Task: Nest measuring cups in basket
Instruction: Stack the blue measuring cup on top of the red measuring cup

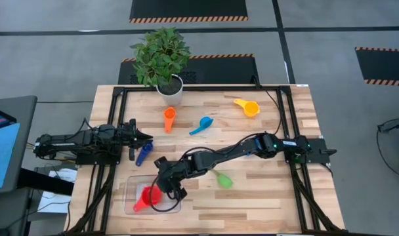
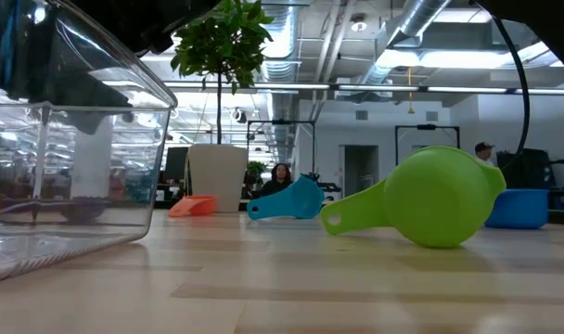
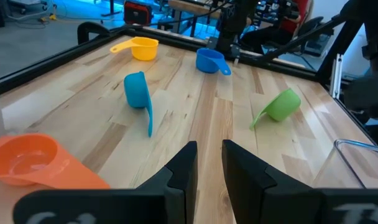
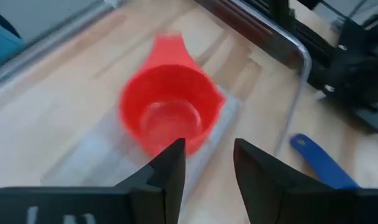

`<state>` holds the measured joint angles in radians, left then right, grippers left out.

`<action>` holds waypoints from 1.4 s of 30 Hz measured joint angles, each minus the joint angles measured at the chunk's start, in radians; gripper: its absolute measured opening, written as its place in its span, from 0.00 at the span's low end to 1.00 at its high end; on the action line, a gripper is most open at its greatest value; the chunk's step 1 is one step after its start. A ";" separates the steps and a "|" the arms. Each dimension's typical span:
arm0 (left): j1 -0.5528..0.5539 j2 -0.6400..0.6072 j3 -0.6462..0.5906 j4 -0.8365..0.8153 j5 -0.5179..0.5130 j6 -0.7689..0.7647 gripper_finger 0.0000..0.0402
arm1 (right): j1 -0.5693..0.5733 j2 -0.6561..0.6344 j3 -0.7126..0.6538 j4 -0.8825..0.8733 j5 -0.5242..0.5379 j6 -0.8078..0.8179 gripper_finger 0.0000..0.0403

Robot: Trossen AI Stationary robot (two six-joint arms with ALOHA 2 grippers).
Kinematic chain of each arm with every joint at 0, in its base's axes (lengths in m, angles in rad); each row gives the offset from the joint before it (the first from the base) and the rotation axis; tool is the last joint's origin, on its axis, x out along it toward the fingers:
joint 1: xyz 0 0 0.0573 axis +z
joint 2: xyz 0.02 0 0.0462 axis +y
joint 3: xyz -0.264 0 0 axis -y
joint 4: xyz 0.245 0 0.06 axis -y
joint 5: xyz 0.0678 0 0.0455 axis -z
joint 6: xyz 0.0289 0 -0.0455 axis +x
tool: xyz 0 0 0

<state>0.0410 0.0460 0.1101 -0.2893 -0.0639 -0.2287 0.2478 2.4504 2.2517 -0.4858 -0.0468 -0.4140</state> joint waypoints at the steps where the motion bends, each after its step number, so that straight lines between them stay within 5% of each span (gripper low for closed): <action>1: 0.000 0.000 0.000 0.000 0.000 0.000 0.15 | 0.000 -0.009 0.000 -0.012 0.017 -0.009 0.38; 8: 0.000 0.000 0.000 -0.001 0.000 0.000 0.15 | 0.001 -0.131 0.002 -0.292 0.170 0.077 0.32; 17: 0.000 0.000 0.000 -0.013 0.000 -0.001 0.15 | 0.027 -0.241 0.000 -1.096 0.278 0.706 0.24; 23: 0.000 -0.001 0.000 -0.017 0.001 -0.001 0.15 | 0.136 -0.379 -0.187 -1.090 0.425 0.828 0.20; 31: 0.000 0.001 0.000 -0.004 0.005 -0.002 0.15 | 0.284 -0.753 -0.773 -1.035 0.717 1.360 0.16; 42: 0.000 0.002 0.000 -0.008 0.000 -0.005 0.15 | 0.282 -1.135 -1.374 -0.860 0.722 2.005 0.15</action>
<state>0.0408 0.0475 0.1101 -0.2977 -0.0640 -0.2333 0.5296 1.3158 0.8778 -1.3459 0.6750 1.5914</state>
